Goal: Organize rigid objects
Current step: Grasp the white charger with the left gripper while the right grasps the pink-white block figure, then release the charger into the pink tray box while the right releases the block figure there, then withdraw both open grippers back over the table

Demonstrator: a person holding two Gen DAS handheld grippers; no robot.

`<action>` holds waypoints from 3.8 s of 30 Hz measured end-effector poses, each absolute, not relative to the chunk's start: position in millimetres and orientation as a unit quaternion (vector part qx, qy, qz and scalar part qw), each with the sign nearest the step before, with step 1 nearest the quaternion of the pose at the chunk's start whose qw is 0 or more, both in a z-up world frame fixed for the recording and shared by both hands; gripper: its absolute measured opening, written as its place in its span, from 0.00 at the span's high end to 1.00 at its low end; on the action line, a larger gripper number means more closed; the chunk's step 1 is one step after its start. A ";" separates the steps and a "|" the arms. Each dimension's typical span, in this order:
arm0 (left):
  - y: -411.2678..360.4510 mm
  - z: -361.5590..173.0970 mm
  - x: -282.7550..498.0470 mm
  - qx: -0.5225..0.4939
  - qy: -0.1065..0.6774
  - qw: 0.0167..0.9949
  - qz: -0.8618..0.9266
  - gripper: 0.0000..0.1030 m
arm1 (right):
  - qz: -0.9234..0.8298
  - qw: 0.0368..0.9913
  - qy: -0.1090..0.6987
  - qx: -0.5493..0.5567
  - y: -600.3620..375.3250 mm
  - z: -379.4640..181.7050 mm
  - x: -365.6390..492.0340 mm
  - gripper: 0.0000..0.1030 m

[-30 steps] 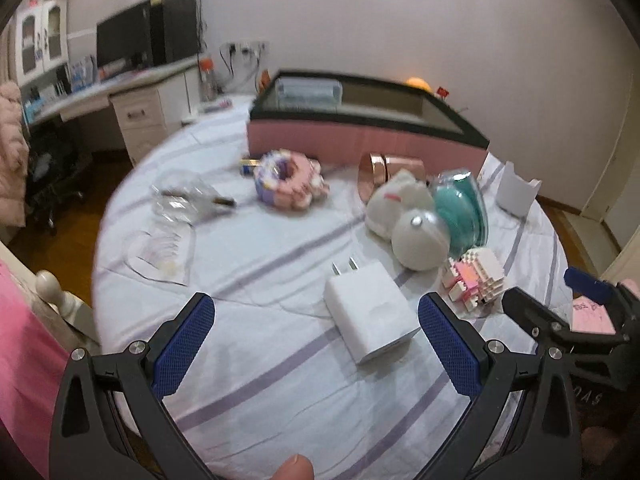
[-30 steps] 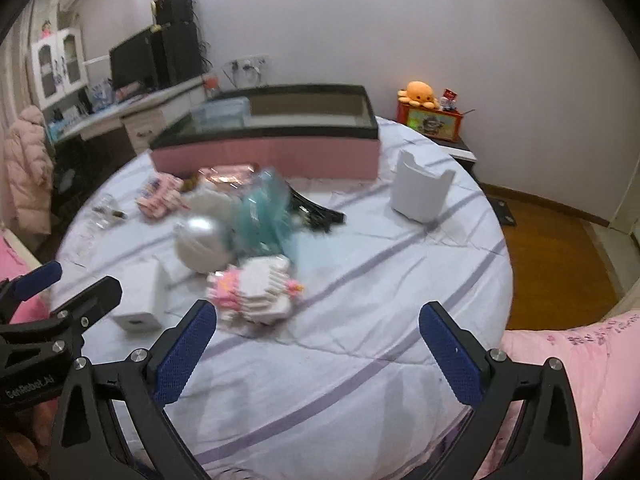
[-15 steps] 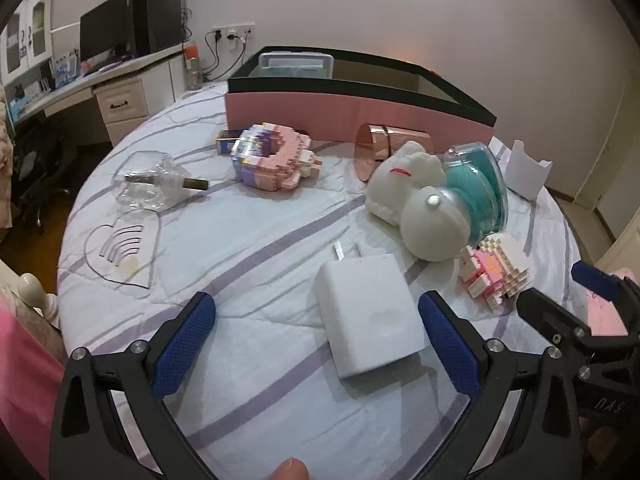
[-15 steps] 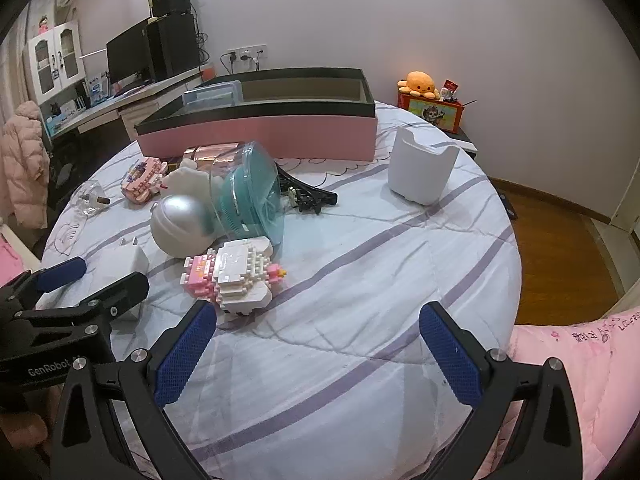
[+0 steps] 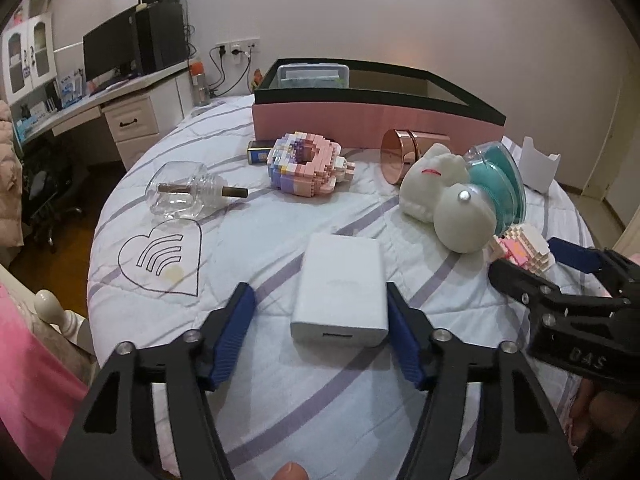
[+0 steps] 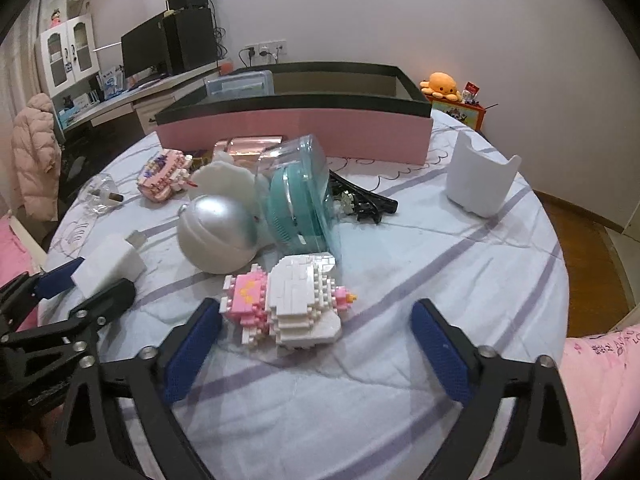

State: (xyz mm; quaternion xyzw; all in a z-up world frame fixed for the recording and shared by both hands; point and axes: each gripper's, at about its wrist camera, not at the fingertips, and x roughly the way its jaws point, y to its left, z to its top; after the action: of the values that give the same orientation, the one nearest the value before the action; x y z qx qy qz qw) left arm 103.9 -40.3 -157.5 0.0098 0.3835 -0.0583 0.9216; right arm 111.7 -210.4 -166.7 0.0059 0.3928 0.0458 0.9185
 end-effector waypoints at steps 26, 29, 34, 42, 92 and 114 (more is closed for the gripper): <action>-15.7 -102.3 115.4 -0.003 0.345 0.937 -0.055 0.60 | 0.086 0.938 0.337 0.020 -234.9 -92.3 96.2 0.38; -10.8 -79.1 134.1 -0.012 0.327 0.943 -0.060 0.60 | 0.094 0.942 0.321 0.016 -235.6 -72.2 110.6 0.38; -10.0 -45.1 183.1 -0.018 0.305 0.950 -0.068 0.60 | 0.101 0.946 0.307 0.015 -240.4 -42.6 155.5 0.38; -41.3 -41.0 275.8 -0.020 0.336 0.936 -0.101 0.60 | 0.105 0.933 0.343 0.039 -247.7 -34.9 267.1 0.38; -6.7 -22.8 165.2 0.007 0.285 0.958 -0.028 0.00 | 0.058 0.947 0.302 0.092 -276.8 -30.8 159.5 0.00; -12.5 -24.0 39.3 0.006 0.244 0.970 -0.010 0.00 | 0.022 0.964 0.260 0.053 -241.1 -40.4 30.2 0.00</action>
State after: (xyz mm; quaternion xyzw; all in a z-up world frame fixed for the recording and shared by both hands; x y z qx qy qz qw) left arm 39.3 -12.5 -24.0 0.0057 0.2439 -0.0095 0.9697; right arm 30.2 -241.1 -40.4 0.0535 0.2600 0.0221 0.9639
